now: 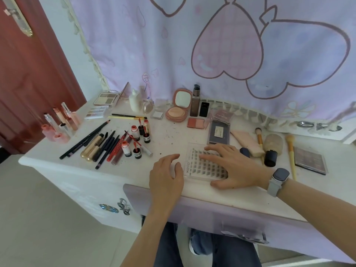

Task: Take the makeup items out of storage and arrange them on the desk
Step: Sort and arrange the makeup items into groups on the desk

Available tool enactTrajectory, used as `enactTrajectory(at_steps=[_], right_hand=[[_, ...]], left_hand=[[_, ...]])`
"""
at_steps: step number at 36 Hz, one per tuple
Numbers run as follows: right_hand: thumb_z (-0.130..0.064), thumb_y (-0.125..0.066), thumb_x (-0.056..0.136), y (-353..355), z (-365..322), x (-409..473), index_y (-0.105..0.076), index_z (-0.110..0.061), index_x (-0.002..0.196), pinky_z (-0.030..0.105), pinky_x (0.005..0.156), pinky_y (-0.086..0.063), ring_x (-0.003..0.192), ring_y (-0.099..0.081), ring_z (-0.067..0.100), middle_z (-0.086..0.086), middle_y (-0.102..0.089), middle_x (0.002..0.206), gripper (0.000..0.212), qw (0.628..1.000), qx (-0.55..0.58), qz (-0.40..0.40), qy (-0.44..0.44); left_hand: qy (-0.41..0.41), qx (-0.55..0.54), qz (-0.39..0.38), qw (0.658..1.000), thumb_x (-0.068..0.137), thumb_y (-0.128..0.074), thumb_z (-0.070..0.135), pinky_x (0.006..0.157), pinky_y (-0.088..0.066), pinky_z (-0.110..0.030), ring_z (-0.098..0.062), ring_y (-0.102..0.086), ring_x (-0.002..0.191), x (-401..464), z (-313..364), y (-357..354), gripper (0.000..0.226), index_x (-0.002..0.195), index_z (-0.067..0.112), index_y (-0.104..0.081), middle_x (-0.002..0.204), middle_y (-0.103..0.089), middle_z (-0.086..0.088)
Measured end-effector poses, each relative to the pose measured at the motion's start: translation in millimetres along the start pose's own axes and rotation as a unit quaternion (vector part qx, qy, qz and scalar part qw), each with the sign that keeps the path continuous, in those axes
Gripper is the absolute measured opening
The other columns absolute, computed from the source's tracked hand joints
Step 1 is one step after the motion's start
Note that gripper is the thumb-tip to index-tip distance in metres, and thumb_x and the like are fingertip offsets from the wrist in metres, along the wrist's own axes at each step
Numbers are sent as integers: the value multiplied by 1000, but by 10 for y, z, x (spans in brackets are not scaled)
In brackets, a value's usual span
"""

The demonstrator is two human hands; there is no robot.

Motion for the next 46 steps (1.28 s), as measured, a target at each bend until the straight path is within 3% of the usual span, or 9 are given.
enactTrajectory(at_steps=[5, 9, 14, 22, 29, 34, 38, 41, 46], right_hand=[[-53, -62, 79, 78, -60, 11, -30, -31, 143, 33, 112, -10, 139, -19, 16, 0, -26, 149, 75, 999, 26, 33, 4], [-58, -63, 76, 213, -198, 62, -32, -31, 142, 37, 111, -17, 136, -23, 18, 1, -27, 146, 78, 991, 68, 113, -2], [-69, -56, 73, 252, -462, 155, -26, -31, 144, 35, 109, -22, 131, -26, 15, -5, -22, 144, 86, 978, 135, 155, -35], [-16, -54, 92, 344, -411, 58, -39, -26, 136, 46, 89, -52, 98, -66, 24, 2, -70, 105, 47, 787, 565, 151, -195], [-13, -51, 95, 428, -468, 77, -58, -22, 116, 46, 86, -53, 97, -65, 28, 11, -68, 105, 24, 682, 597, 341, -249], [-4, -32, 99, 426, -514, 56, -56, -13, 120, 24, 61, -54, 70, -64, 11, 8, -67, 90, 33, 720, 600, 281, -205], [-7, -49, 94, 460, -448, -86, -56, -17, 128, 18, 67, -45, 69, -50, 1, -10, -57, 81, 36, 948, 184, 241, -95], [-19, -62, 86, 534, -426, -170, -69, -17, 112, 29, 64, -44, 75, -52, 18, 3, -57, 81, 27, 950, -53, 307, 19], [-24, -58, 86, 593, -429, -125, -69, -14, 108, 28, 83, -47, 103, -62, 23, 6, -65, 115, 26, 958, -34, 276, 64]], left_hand=[[11, 2, -34, 999, 94, -48, 30, 97, -37, -26, -3, -47, 113, 12, 16, 14, 27, 120, 32, -57, 114, -54, 23], [62, -178, -77, 979, 92, -52, 38, 81, -46, -10, 8, -58, 95, 60, 69, 106, 25, 117, 36, -52, 106, -64, 16], [87, -373, -74, 921, 95, -49, 28, 63, -57, -26, -20, -71, 81, 144, 224, 211, 20, 100, 12, -59, 86, -73, -1], [157, -416, -122, 887, 99, -43, 29, 57, -54, -22, -11, -71, 77, 398, 220, 426, 26, 99, 14, -65, 86, -74, 2], [145, -553, -189, 798, 84, -62, 25, 66, -56, -28, -17, -68, 92, 399, 394, 370, 51, 131, 24, -43, 105, -71, 1], [111, -563, -220, 789, 80, -59, 5, 69, -56, -28, -20, -68, 90, 438, 434, 366, 33, 104, 24, -70, 99, -72, -5], [194, -543, -241, 781, 77, -53, 0, 62, -56, -30, -25, -69, 82, 591, 380, 457, 40, 115, 8, -61, 94, -72, -12], [231, -515, -265, 782, 65, -60, 4, 64, -58, -32, -28, -68, 87, 623, 341, 496, 52, 117, 4, -60, 105, -67, -17], [233, -595, -276, 718, 74, -71, 31, 73, -58, -35, -32, -66, 96, 565, 328, 459, 43, 108, 4, -64, 115, -63, -21]])
Point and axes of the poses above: each hand's wrist, its own x-axis towards the middle knuckle, its own y-axis out of the back of the hand, z = x × y, the point moved 2 cm from there along x, towards the middle knuckle
